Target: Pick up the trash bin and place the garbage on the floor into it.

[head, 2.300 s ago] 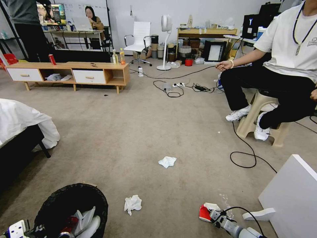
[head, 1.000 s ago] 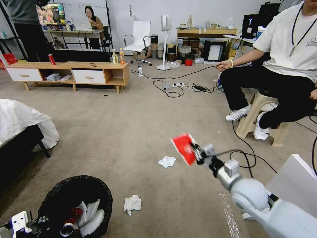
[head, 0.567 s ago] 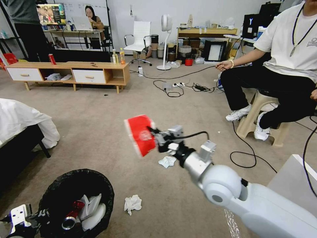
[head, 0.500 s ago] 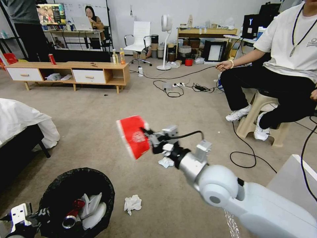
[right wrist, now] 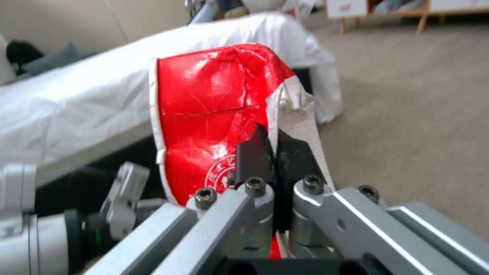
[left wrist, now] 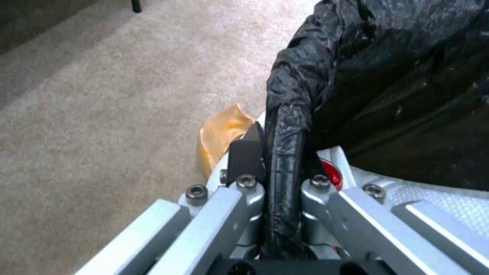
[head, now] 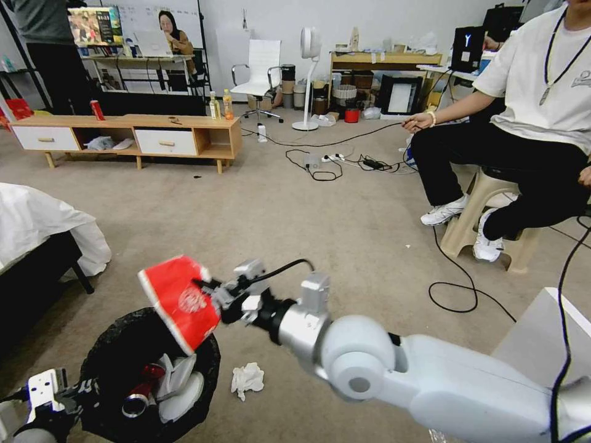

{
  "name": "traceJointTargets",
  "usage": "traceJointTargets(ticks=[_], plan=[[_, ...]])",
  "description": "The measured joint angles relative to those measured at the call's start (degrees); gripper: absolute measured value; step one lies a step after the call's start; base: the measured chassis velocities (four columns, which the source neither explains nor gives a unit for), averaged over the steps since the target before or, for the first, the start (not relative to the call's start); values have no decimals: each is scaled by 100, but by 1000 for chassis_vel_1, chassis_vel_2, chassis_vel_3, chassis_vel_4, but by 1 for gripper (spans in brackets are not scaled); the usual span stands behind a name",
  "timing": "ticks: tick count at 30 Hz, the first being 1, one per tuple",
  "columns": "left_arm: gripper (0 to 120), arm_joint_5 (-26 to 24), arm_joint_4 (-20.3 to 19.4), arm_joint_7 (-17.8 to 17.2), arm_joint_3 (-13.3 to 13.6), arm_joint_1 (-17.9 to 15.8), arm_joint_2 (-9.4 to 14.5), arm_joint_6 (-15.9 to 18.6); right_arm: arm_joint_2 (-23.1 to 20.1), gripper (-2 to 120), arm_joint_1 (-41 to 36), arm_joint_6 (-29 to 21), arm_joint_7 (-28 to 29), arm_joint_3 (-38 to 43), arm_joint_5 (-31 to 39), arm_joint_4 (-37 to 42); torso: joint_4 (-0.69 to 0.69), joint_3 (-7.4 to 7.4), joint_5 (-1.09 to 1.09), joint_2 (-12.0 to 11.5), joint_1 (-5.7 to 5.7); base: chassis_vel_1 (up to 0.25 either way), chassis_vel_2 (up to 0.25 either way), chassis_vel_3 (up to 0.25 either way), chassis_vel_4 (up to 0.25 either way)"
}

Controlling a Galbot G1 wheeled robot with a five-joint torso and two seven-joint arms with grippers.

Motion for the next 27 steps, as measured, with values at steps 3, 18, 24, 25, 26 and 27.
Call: traceJointTargets(ticks=[3,18,24,25,26,27], plan=[[3,-17,15,0,4,-20,28,0,183,0,20,-38,53,-207,26,-136,-1,0,0,0,0,0,0,0,0],[3,-34,44,1,51,-63,77,-2,780,0,-118,-221,179,-730,-173,-907,0,0,0,0,0,0,0,0,0],[3,-37,35,13,69,-67,65,-3,863,0,-158,-240,168,-758,-259,-1147,0,0,0,0,0,0,0,0,0],[3,-37,35,14,72,-67,62,-3,868,0,-163,-240,166,-759,-265,-1163,0,0,0,0,1,0,0,0,0],[3,-37,35,14,72,-67,62,-3,868,0,-163,-240,166,-759,-265,-1163,0,0,0,0,1,0,0,0,0],[3,-36,35,18,81,-69,55,-3,875,0,-181,-242,164,-761,-285,-1202,0,0,0,0,0,0,0,0,0]])
